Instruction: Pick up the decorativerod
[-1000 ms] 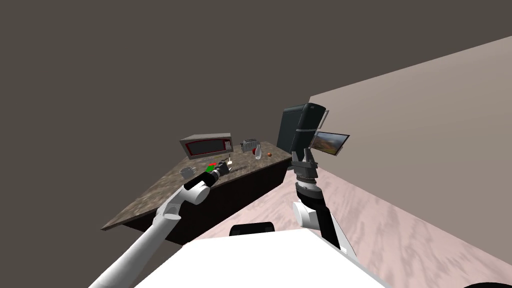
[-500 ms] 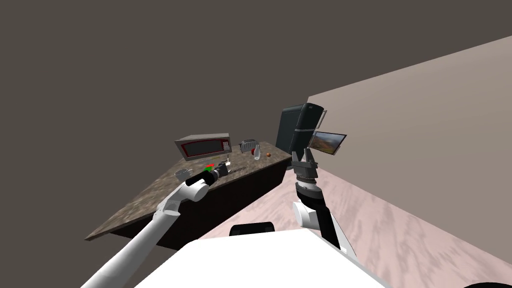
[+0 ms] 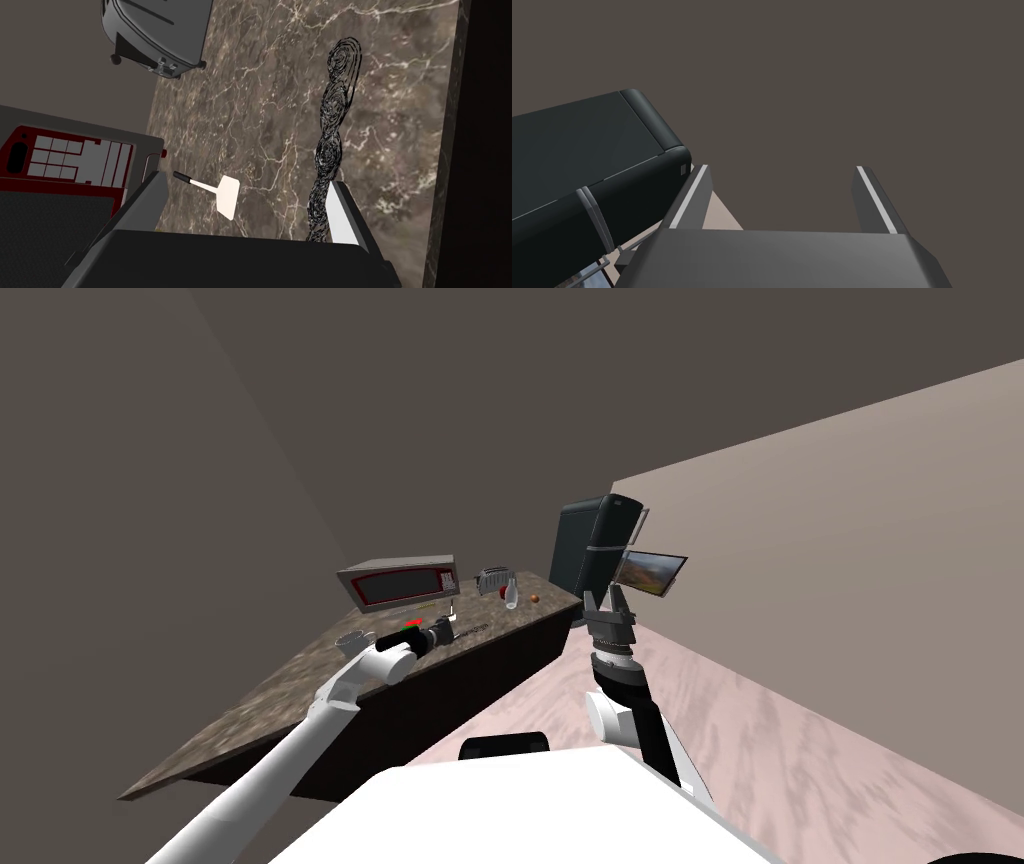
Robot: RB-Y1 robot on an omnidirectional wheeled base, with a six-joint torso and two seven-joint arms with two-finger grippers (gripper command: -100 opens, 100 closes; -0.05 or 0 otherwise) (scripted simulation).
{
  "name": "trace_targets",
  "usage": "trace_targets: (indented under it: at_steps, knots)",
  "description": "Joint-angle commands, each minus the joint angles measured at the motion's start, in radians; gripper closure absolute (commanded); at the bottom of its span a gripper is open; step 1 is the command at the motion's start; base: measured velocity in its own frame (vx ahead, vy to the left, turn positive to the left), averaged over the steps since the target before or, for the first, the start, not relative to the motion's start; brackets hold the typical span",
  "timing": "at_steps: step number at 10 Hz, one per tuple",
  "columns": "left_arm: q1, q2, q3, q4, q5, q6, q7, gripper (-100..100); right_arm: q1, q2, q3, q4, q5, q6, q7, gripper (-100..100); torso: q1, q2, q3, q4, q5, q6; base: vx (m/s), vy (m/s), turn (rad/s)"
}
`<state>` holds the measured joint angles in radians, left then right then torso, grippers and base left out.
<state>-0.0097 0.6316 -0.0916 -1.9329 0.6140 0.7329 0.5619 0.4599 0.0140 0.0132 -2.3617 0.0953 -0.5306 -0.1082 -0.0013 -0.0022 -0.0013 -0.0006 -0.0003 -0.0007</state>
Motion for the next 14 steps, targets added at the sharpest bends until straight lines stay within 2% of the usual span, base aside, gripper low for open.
trace_targets:
  at_steps: [1,2,4,5,6,7,10,12,13,14]
  knots:
    - [-0.010,0.012,0.000,0.016,0.018,0.050,0.009,-100,0.000,0.000,0.000,0.000,0.000,0.000,0.000,0,0.000,0.000,0.000,0.000,0.000,0.000,0.040,-0.015,-0.030]
    - [-0.026,0.031,0.001,0.039,0.044,0.079,0.030,-100,0.000,0.000,0.000,0.000,0.000,0.000,0.000,0,0.000,0.000,0.000,0.000,0.000,0.000,0.054,-0.025,-0.051]
    - [-0.026,0.031,0.001,0.039,0.044,0.123,0.030,-100,0.000,0.000,0.000,0.000,0.000,0.000,0.000,0,-0.001,-0.001,-0.001,0.000,0.000,0.000,0.032,-0.015,-0.008]
    - [-0.041,0.049,0.003,0.062,0.068,0.159,0.051,-100,0.000,0.000,0.000,0.000,0.000,0.000,0.000,0,0.000,0.001,0.000,0.000,0.000,0.000,0.038,-0.012,-0.043]
    - [-0.041,0.049,0.003,0.062,0.068,0.187,0.051,-100,0.000,0.000,0.000,0.000,0.000,0.000,0.000,0,0.000,0.000,0.000,0.000,0.000,0.000,0.039,-0.014,-0.029]
    - [-0.041,0.049,0.003,0.062,0.068,0.192,0.051,-100,0.000,0.000,0.000,0.000,0.000,0.000,0.000,0,0.000,0.000,0.000,0.000,0.000,0.000,0.017,-0.008,0.002]
    - [-0.068,0.086,0.007,0.106,0.114,0.282,0.089,-100,0.000,0.000,0.000,0.000,0.000,0.000,0.000,0,0.000,0.000,0.000,0.000,0.000,0.000,0.047,-0.020,-0.033]
    - [-0.068,0.086,0.007,0.106,0.114,0.325,0.089,-100,0.000,0.000,0.000,0.000,0.000,0.000,0.000,0,0.000,-0.001,-0.001,0.000,0.000,0.000,0.035,-0.010,-0.007]
    - [-0.081,0.103,0.010,0.127,0.135,0.359,0.108,-100,0.000,0.000,0.000,0.000,0.000,0.000,0.000,0,0.000,0.001,0.000,0.000,0.000,0.000,0.035,-0.012,-0.033]
    - [-0.081,0.103,0.010,0.127,0.135,0.380,0.108,-100,0.000,0.000,0.000,0.000,0.000,0.000,0.000,0,0.000,0.000,0.000,0.000,0.000,0.000,0.041,-0.016,-0.017]
